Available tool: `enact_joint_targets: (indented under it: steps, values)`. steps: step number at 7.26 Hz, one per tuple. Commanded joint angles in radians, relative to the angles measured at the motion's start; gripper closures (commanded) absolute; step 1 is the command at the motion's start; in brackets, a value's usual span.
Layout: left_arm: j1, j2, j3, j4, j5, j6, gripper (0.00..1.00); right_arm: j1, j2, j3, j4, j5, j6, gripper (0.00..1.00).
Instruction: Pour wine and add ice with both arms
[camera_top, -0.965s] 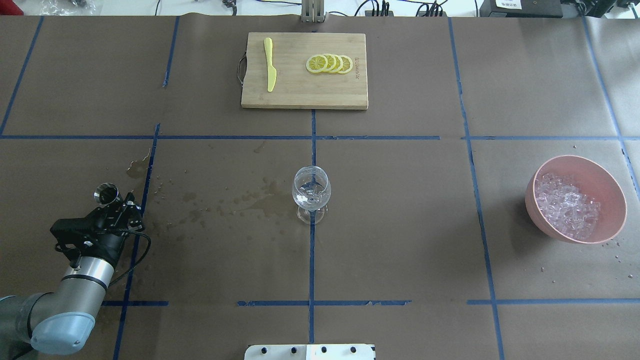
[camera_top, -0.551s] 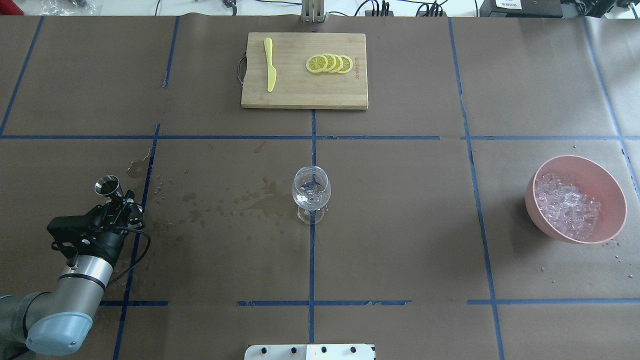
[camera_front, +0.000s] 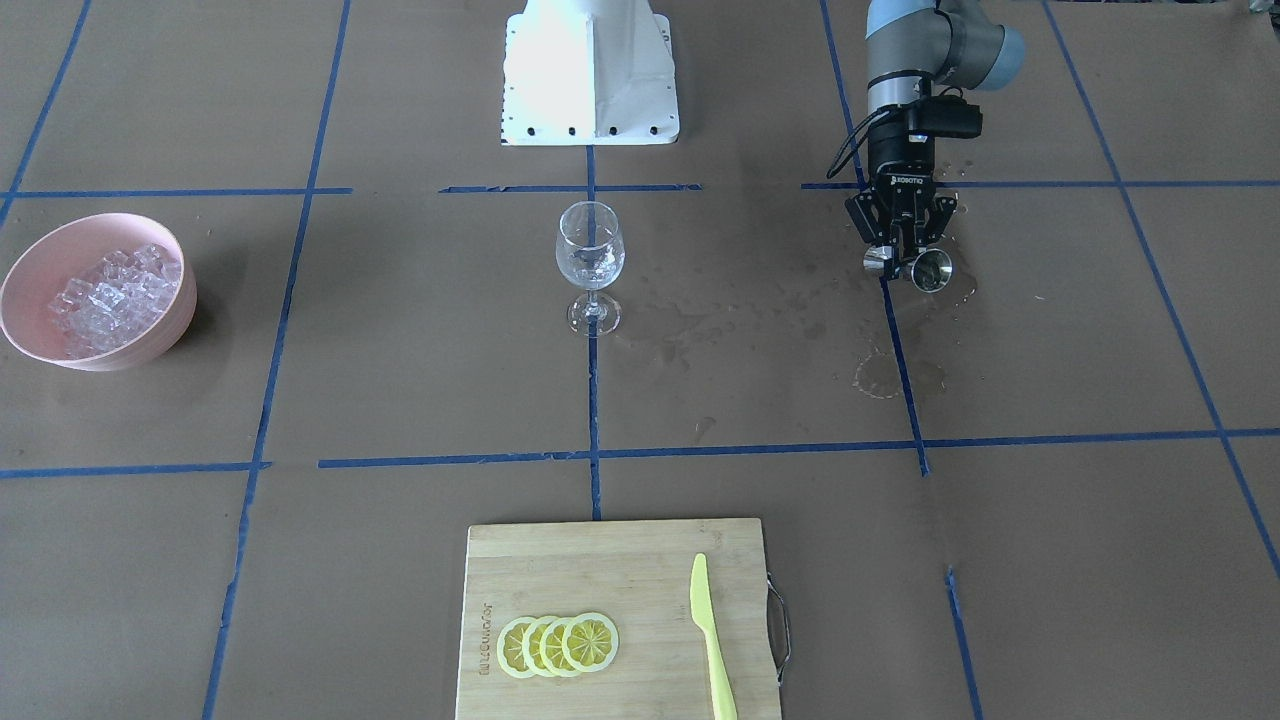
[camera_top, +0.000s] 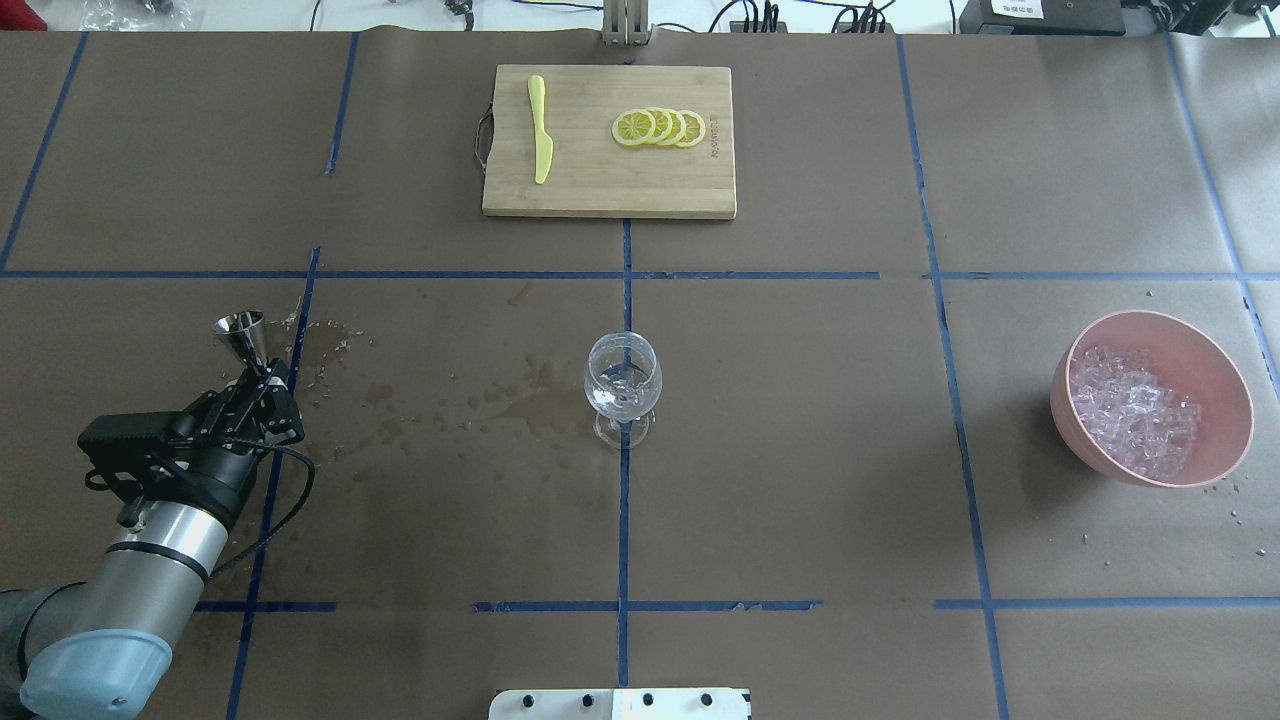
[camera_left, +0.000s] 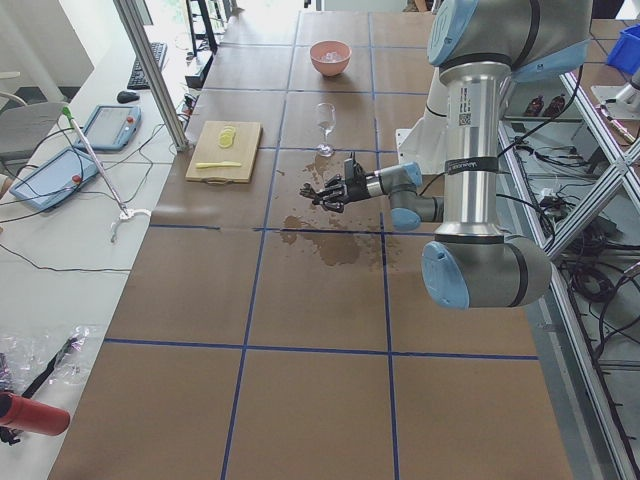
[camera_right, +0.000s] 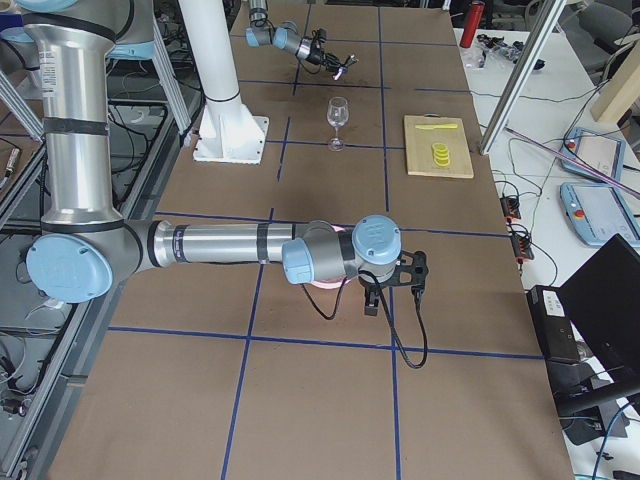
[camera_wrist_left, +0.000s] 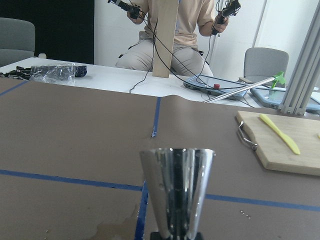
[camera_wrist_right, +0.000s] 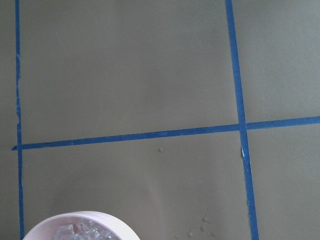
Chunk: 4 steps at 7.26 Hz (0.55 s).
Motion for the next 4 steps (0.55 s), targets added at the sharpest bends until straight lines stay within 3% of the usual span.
enact_joint_targets:
  steps: [1, 4]
  values:
    - [0.001, -0.017, -0.063, 0.000, 0.000, 0.032, 1.00, 0.000, -0.002, 0.000, 0.000, 0.003, 0.000, 0.00]
    - [0.001, -0.035, -0.052, 0.000, 0.000, 0.032, 1.00, 0.000, -0.003, 0.000, -0.002, 0.008, 0.000, 0.00]
